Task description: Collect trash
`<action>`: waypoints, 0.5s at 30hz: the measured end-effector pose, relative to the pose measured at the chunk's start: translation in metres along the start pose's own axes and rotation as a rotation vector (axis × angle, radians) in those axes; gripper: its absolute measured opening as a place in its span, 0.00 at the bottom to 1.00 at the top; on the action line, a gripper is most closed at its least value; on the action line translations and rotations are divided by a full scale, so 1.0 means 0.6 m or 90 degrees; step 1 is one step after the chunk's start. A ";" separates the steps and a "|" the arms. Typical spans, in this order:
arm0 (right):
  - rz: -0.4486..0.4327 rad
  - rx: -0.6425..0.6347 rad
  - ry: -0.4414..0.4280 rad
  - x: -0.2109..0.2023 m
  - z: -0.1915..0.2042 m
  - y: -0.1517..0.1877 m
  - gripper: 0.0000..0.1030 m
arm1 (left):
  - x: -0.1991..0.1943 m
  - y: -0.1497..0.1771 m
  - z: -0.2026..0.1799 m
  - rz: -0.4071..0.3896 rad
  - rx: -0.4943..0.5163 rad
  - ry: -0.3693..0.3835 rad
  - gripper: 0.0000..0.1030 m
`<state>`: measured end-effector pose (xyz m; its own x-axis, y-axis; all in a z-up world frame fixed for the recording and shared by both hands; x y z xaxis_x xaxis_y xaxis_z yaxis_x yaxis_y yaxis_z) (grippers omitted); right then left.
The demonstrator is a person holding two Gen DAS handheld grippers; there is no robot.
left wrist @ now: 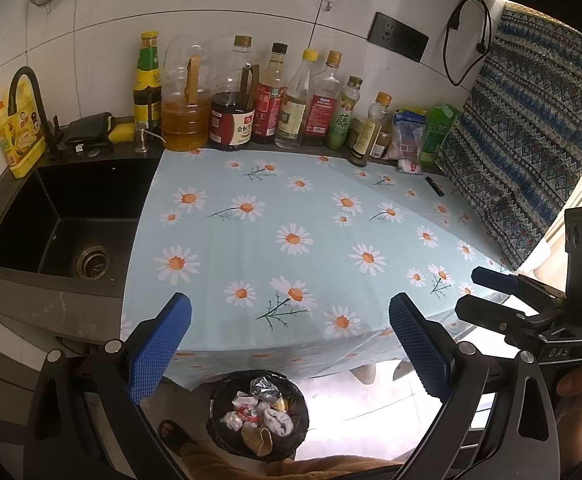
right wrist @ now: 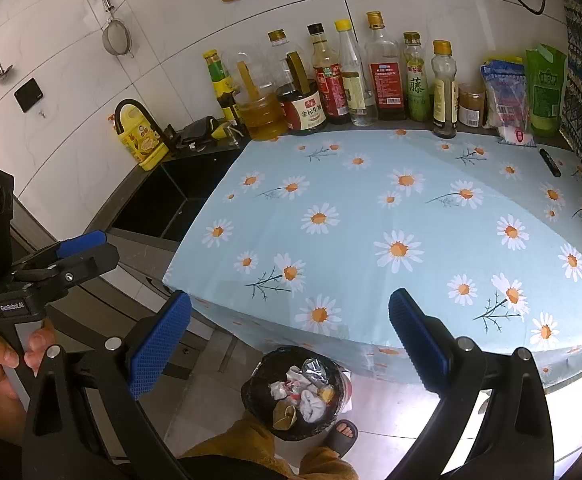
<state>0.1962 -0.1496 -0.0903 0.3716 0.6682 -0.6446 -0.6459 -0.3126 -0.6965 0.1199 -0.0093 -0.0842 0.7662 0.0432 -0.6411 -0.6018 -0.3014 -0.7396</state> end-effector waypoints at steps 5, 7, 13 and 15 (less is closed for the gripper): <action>-0.004 0.006 0.002 -0.003 -0.002 -0.001 0.95 | -0.002 0.000 -0.001 -0.008 0.018 -0.016 0.93; -0.004 0.008 0.001 -0.003 -0.003 -0.001 0.95 | -0.001 0.000 -0.002 -0.006 0.016 -0.009 0.93; -0.001 0.008 0.002 -0.002 -0.004 0.000 0.95 | 0.006 0.003 -0.002 0.004 0.007 0.002 0.93; -0.001 0.009 0.003 -0.001 -0.005 0.000 0.95 | 0.006 0.003 -0.001 0.004 0.008 0.001 0.93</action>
<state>0.1977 -0.1522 -0.0908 0.3754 0.6660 -0.6446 -0.6542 -0.3022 -0.6933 0.1217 -0.0105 -0.0878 0.7627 0.0405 -0.6455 -0.6093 -0.2897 -0.7381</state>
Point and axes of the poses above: each gripper's, at about its wrist camera, not at the fingertips, and x roughly the way its jaws point, z to its left, y to its underside, the point moved 10 cm from there along x, roughly the way its jaws point, and after that the axes turned 7 degrees about -z, right-handed, at the moved point
